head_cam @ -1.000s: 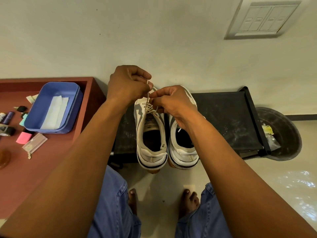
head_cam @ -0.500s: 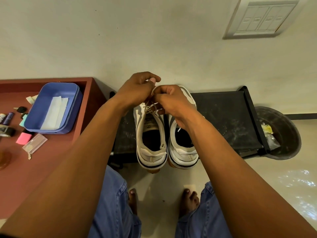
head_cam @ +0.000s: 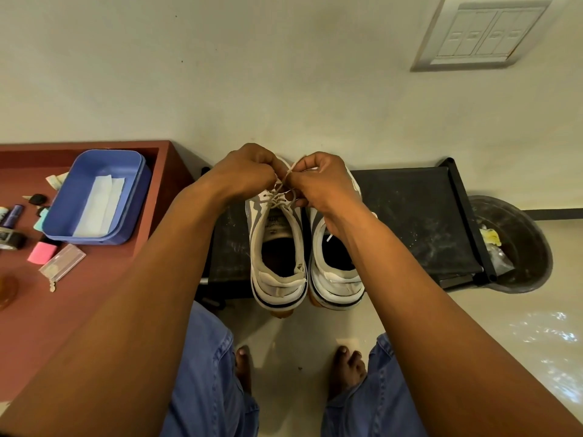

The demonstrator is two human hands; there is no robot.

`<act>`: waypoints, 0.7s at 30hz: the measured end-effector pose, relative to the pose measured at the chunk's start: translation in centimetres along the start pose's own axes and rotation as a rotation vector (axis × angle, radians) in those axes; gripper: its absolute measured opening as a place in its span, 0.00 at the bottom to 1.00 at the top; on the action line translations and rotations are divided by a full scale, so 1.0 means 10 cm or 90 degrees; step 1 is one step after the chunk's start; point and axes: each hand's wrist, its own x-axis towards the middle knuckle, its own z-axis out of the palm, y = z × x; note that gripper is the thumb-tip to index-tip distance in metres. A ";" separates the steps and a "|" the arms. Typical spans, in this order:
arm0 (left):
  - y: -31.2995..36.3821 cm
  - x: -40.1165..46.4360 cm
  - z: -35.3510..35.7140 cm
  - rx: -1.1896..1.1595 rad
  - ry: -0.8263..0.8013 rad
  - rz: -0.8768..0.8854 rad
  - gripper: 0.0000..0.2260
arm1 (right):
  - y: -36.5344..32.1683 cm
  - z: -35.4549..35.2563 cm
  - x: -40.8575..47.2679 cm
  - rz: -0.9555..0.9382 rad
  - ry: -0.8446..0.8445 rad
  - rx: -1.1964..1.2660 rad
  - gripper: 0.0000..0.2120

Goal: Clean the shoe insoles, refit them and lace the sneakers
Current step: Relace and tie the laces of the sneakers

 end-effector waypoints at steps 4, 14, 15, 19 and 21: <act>0.00 -0.01 -0.01 0.020 0.021 0.014 0.06 | 0.02 0.00 0.03 0.018 0.032 -0.014 0.14; 0.02 -0.04 -0.03 0.126 0.136 -0.006 0.05 | 0.03 0.03 0.06 -0.033 -0.021 -0.092 0.10; 0.02 -0.05 -0.04 0.129 0.143 -0.015 0.04 | 0.04 0.05 0.07 -0.047 -0.028 -0.108 0.10; 0.02 -0.05 -0.07 0.124 0.144 -0.055 0.06 | 0.09 0.09 0.06 -0.098 -0.029 -0.188 0.11; 0.00 -0.04 -0.07 0.102 0.131 -0.093 0.07 | 0.10 0.08 0.05 -0.108 -0.013 -0.200 0.08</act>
